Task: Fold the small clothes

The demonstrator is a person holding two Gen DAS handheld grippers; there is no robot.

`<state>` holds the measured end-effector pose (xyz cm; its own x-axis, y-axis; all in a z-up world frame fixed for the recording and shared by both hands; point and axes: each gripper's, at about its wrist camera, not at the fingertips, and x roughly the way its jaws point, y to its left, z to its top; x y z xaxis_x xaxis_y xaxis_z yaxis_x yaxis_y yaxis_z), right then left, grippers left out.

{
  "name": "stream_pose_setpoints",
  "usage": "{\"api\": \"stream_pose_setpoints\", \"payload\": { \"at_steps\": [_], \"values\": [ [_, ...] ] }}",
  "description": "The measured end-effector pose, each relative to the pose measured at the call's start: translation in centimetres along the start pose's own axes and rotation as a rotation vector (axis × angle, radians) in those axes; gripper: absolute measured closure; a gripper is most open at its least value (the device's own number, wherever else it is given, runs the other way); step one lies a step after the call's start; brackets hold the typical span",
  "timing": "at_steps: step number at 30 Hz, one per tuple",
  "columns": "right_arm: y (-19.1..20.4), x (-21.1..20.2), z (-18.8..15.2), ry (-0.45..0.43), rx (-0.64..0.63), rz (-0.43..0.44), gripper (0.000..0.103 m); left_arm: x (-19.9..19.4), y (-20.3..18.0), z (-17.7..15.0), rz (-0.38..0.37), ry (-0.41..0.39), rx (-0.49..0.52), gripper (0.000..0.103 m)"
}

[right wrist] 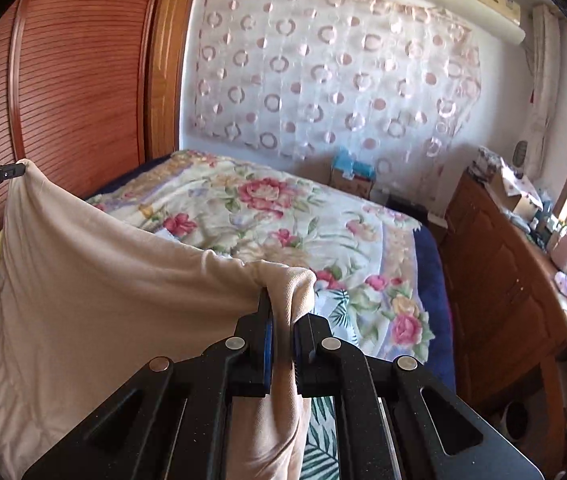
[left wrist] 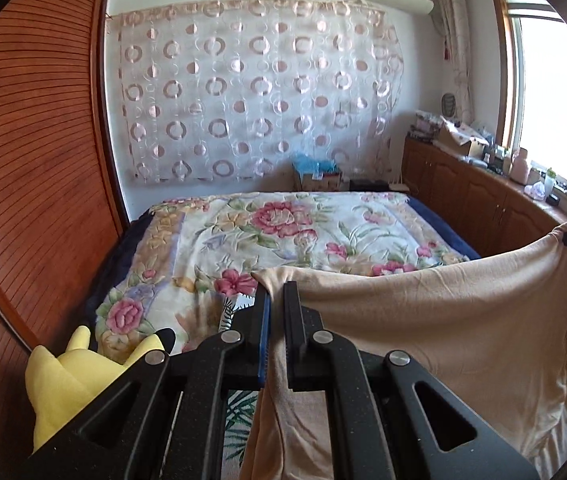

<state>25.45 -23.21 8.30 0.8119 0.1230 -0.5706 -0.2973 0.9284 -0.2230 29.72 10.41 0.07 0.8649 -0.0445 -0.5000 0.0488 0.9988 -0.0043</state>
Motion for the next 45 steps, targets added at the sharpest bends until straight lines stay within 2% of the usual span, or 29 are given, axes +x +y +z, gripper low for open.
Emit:
{"api": "stream_pose_setpoints", "payload": {
  "at_steps": [3, 9, 17, 19, 22, 24, 25, 28, 30, 31, 32, 38, 45],
  "values": [
    [-0.2, 1.1, -1.3, 0.029, 0.030, -0.003, 0.095, 2.1, -0.6, 0.1, -0.003, 0.024, 0.018, 0.096],
    [-0.1, 3.9, -1.4, 0.103, 0.056, -0.003, 0.095, 6.3, -1.2, -0.1, 0.002, 0.077, 0.056, 0.096],
    [0.0, 3.8, -1.4, 0.138, 0.110, 0.020, 0.095, 8.6, -0.8, -0.7, -0.004, 0.142, 0.057, 0.096],
    [0.3, 3.3, -1.3, 0.138, 0.102, 0.036, 0.085, 8.3, -1.0, -0.7, -0.002, 0.143, 0.071, 0.094],
    [0.6, 2.1, -1.3, 0.131, 0.105, 0.016, 0.072, 7.5, -1.0, -0.7, 0.015, 0.137, 0.093, 0.092],
    [0.8, 0.7, -1.4, 0.120, 0.117, 0.020, 0.061, 6.5, -0.8, -0.7, 0.014, 0.132, 0.096, 0.074],
    [0.9, 0.4, -1.7, 0.116, 0.123, 0.013, 0.058, 6.0, -0.7, -0.8, -0.001, 0.130, 0.089, 0.062],
    [1.2, -1.4, -2.7, 0.095, 0.146, 0.040, 0.057, 4.4, -0.5, -1.4, -0.039, 0.142, 0.087, 0.057],
    [1.7, -3.1, -3.7, 0.092, 0.161, 0.056, 0.057, 3.6, -0.5, -2.2, -0.059, 0.161, 0.080, 0.042],
    [1.9, -3.5, -4.4, 0.094, 0.170, 0.066, 0.057, 2.9, -0.6, -3.0, -0.082, 0.173, 0.073, 0.029],
    [2.1, -3.9, -5.1, 0.088, 0.174, 0.082, 0.057, 2.5, -0.7, -3.7, -0.100, 0.178, 0.070, 0.024],
    [2.9, -6.8, -9.6, 0.160, 0.215, 0.132, 0.057, 0.2, -0.9, -8.4, -0.124, 0.250, 0.032, 0.024],
    [1.5, -8.8, -13.2, 0.226, 0.295, 0.147, 0.057, -2.1, -1.1, -11.4, -0.093, 0.290, 0.029, 0.024]
  ]
}}
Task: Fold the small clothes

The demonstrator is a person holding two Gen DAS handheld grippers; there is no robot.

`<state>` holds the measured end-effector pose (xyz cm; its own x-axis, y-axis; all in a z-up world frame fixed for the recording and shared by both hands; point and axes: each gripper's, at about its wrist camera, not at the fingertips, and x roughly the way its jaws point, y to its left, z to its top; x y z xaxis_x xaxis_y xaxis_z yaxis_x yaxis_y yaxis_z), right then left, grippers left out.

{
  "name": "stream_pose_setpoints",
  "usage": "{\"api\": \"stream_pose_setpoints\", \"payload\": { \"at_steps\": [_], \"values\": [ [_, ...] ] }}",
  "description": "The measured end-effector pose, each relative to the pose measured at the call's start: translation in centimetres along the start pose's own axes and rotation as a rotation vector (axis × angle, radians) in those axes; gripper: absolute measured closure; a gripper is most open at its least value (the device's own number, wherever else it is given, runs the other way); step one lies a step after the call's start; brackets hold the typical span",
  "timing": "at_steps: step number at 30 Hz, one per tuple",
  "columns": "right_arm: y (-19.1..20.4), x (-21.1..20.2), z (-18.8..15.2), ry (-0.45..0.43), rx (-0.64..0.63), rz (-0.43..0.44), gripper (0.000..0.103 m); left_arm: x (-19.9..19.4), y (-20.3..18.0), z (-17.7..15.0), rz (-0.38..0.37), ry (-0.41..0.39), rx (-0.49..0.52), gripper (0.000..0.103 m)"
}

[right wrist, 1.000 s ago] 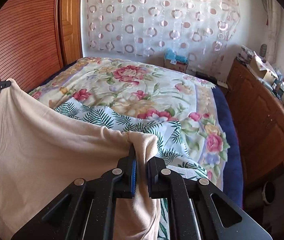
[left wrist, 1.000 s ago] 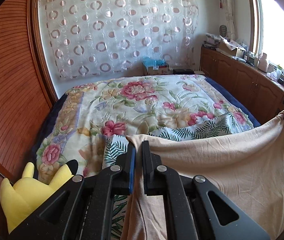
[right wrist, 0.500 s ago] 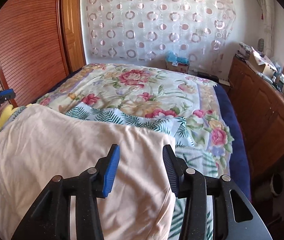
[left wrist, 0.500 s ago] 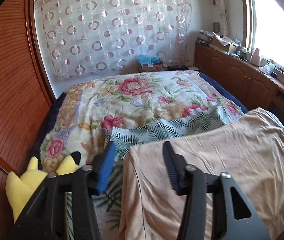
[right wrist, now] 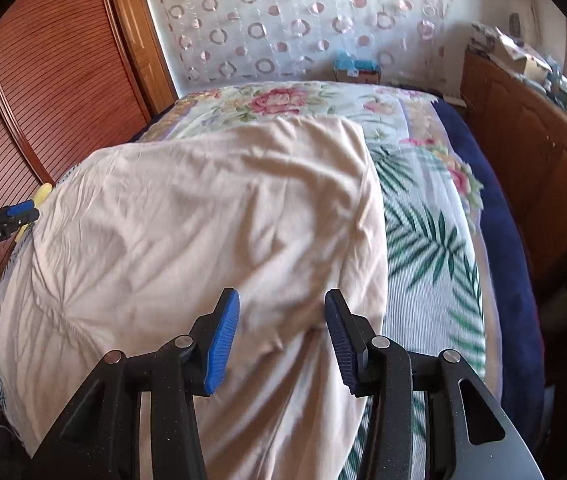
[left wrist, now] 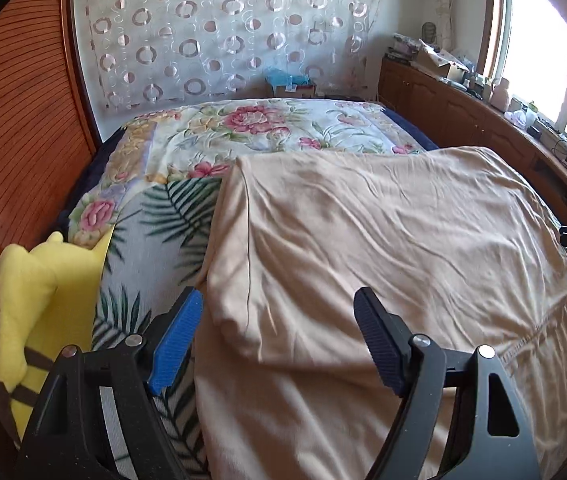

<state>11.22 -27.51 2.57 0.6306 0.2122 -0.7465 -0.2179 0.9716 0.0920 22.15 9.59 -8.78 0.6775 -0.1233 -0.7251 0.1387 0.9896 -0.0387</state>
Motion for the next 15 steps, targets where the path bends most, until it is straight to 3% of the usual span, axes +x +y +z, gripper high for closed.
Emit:
{"api": "stream_pose_setpoints", "payload": {
  "at_steps": [15],
  "values": [
    [-0.8, 1.2, -0.8, -0.015, 0.011, -0.028, 0.057, -0.9, 0.3, -1.8, 0.061, 0.025, -0.001, 0.024]
  ]
}}
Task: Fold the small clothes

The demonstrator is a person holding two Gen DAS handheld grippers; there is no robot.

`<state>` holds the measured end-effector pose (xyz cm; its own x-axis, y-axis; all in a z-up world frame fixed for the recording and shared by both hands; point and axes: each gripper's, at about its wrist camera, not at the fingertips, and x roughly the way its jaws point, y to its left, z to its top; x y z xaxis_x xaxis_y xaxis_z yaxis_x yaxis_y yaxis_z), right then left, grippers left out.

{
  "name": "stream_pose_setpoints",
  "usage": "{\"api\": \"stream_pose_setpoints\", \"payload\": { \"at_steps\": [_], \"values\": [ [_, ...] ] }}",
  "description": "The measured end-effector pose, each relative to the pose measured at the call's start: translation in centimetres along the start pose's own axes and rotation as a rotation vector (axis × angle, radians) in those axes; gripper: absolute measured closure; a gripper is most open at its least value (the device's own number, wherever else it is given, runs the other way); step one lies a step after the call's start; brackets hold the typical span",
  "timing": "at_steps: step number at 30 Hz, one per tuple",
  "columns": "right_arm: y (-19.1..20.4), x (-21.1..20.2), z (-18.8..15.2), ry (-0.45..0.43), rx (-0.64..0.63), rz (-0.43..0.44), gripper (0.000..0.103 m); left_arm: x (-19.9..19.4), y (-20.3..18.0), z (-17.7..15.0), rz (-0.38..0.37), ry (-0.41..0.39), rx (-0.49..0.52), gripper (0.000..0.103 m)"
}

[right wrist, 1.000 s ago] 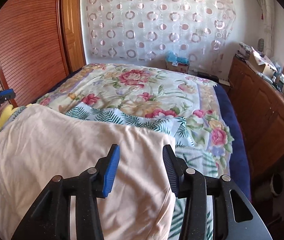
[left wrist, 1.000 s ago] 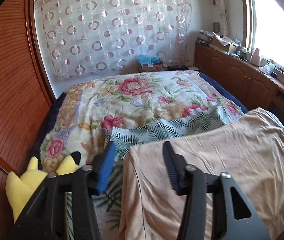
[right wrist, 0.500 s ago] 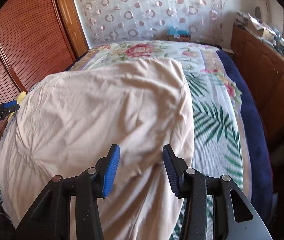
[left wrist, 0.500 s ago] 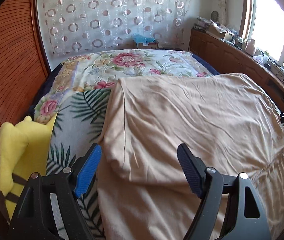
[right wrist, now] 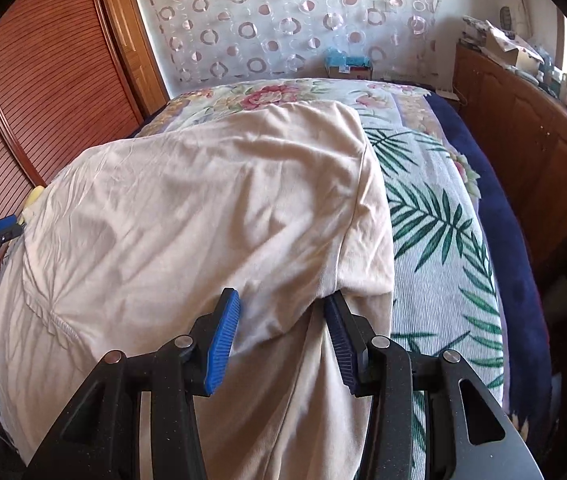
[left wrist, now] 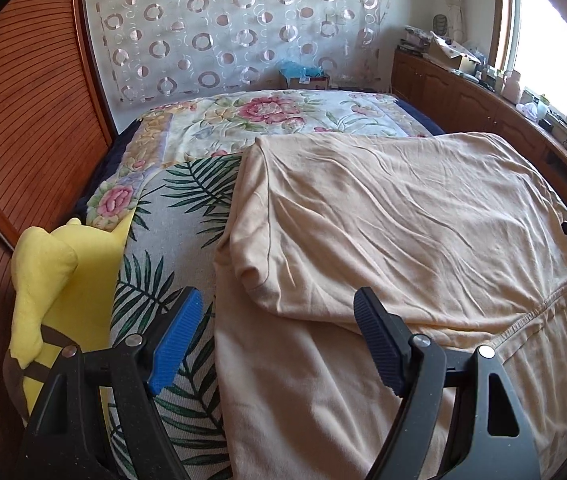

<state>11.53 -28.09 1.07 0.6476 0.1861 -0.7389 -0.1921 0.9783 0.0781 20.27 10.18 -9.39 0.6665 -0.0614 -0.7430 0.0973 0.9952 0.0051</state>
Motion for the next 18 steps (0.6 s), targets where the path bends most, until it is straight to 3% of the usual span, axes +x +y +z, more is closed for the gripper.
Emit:
{"api": "stream_pose_setpoints", "payload": {
  "at_steps": [10, 13, 18],
  "values": [
    [1.9, 2.4, 0.0, -0.031, -0.031, -0.039, 0.057, -0.8, 0.1, -0.5, 0.000, -0.003, -0.005, 0.024],
    [1.9, 2.5, -0.2, -0.038, -0.034, -0.052, 0.057, -0.6, -0.1, 0.1, -0.005, 0.004, 0.005, 0.040],
    [1.7, 2.5, -0.2, -0.038, -0.033, -0.044, 0.057, 0.8, 0.0, 0.4, -0.028, 0.045, -0.032, 0.051]
  ]
}}
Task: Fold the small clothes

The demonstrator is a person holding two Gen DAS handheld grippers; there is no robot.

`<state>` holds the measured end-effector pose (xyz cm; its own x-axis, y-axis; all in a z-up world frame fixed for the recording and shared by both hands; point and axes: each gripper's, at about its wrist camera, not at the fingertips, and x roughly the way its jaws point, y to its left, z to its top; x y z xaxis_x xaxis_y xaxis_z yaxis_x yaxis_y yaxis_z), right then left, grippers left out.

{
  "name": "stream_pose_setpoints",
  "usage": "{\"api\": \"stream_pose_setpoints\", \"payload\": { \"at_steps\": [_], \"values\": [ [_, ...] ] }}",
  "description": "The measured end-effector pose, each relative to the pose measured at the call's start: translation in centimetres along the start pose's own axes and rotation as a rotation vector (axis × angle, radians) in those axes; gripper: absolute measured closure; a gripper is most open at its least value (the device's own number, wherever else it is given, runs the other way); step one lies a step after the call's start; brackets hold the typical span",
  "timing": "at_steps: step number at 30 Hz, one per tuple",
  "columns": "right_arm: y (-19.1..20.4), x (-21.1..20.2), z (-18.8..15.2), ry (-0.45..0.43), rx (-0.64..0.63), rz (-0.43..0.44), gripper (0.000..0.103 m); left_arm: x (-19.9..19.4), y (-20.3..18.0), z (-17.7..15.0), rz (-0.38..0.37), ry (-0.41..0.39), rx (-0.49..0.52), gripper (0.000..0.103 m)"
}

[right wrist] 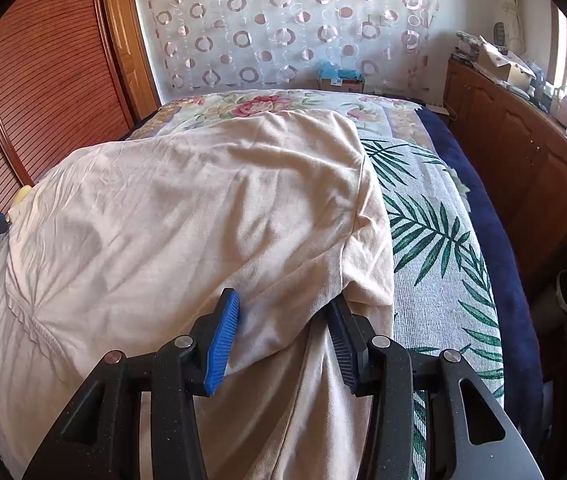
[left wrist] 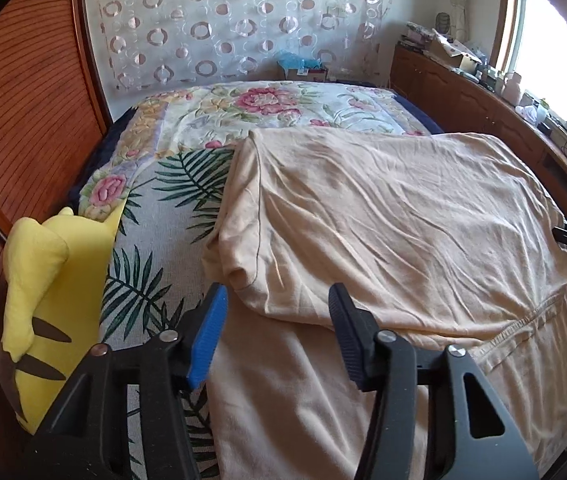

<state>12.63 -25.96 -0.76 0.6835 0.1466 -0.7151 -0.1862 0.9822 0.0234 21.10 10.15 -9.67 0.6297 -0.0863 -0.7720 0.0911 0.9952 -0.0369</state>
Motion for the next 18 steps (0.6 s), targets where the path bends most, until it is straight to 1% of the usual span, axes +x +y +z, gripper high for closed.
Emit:
{"api": "stream_pose_setpoints", "payload": {
  "at_steps": [3, 4, 6, 8, 10, 15, 17, 18],
  "values": [
    [-0.1, 0.0, 0.0, 0.000, -0.001, 0.005, 0.057, 1.2, 0.5, 0.0, 0.004, 0.027, -0.026, 0.054],
    [-0.2, 0.0, 0.1, 0.000, -0.003, 0.004, 0.057, 1.4, 0.8, 0.1, 0.008, 0.028, -0.033, 0.054],
    [-0.1, 0.1, 0.1, 0.001, -0.006, 0.001, 0.056, 1.6, 1.2, 0.5, 0.017, 0.023, -0.042, 0.059],
    [-0.5, -0.1, 0.1, 0.001, -0.008, 0.003, 0.057, 1.6, 1.5, 1.0, 0.015, 0.015, -0.044, 0.072],
    [-0.5, -0.1, 0.1, 0.001, -0.008, 0.003, 0.057, 1.8, 1.5, 1.4, 0.010, 0.016, -0.038, 0.080],
    [-0.5, 0.0, 0.2, 0.007, -0.033, -0.011, 0.057, 2.8, 0.9, 1.5, 0.006, 0.044, -0.013, 0.081],
    [-0.6, 0.1, 0.3, 0.007, -0.041, -0.007, 0.064, 3.0, 0.5, 1.4, 0.016, 0.045, 0.000, 0.081],
    [-0.6, 0.1, 0.5, 0.006, -0.043, -0.009, 0.066, 2.9, 0.4, 1.3, 0.021, 0.037, 0.005, 0.081]
  ]
}}
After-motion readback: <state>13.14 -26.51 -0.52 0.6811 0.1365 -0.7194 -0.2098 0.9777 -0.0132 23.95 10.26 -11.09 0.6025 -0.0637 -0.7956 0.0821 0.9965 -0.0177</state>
